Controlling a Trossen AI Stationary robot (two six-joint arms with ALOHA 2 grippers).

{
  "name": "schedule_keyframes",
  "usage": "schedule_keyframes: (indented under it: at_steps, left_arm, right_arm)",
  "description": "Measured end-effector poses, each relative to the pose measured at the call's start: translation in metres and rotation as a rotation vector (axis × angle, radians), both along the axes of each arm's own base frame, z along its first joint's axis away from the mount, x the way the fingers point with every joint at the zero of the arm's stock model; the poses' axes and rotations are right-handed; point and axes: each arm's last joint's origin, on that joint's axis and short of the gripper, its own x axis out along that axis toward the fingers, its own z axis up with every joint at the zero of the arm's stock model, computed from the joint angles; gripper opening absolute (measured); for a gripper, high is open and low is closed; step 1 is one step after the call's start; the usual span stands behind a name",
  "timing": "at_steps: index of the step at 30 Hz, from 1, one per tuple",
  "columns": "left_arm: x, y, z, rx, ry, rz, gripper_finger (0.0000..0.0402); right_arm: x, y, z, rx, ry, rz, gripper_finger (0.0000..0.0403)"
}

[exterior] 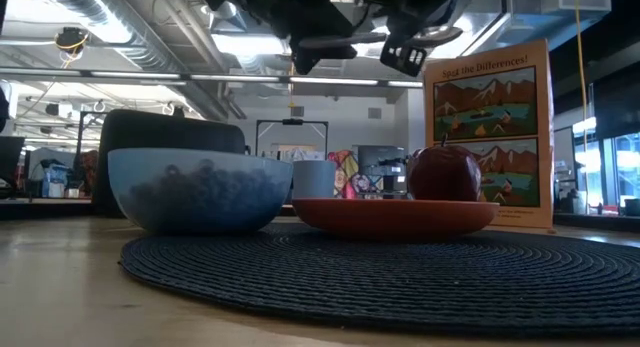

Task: Arrange a breakfast setting
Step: Put the blue spoon on the tablemat to the right of the orange plate

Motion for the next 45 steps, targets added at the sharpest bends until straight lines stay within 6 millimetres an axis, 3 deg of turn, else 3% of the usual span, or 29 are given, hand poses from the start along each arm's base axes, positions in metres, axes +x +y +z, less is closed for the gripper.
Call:
schedule_keyframes:
  at_steps: [20, 27, 37, 45]
  left_arm:
    - [0.0, -0.002, -0.005, -0.092, 0.044, -0.038, 0.0116]
    - [0.002, -0.001, -0.008, -0.1, 0.053, -0.042, 0.0073]
    - [0.0, 0.01, -0.007, -0.137, 0.052, -0.034, 0.0015]
    - [-0.001, 0.013, -0.007, -0.129, 0.05, -0.037, 0.0014]
  right_arm:
    - [0.002, -0.003, 0.002, -0.121, -0.06, 0.033, 0.0]
    - [0.004, -0.004, 0.016, -0.154, -0.117, 0.039, 0.0]
    - [0.004, -0.004, 0.014, -0.154, -0.096, 0.037, 0.0001]
    - [0.005, -0.006, 0.014, -0.191, -0.073, -0.041, 0.0038]
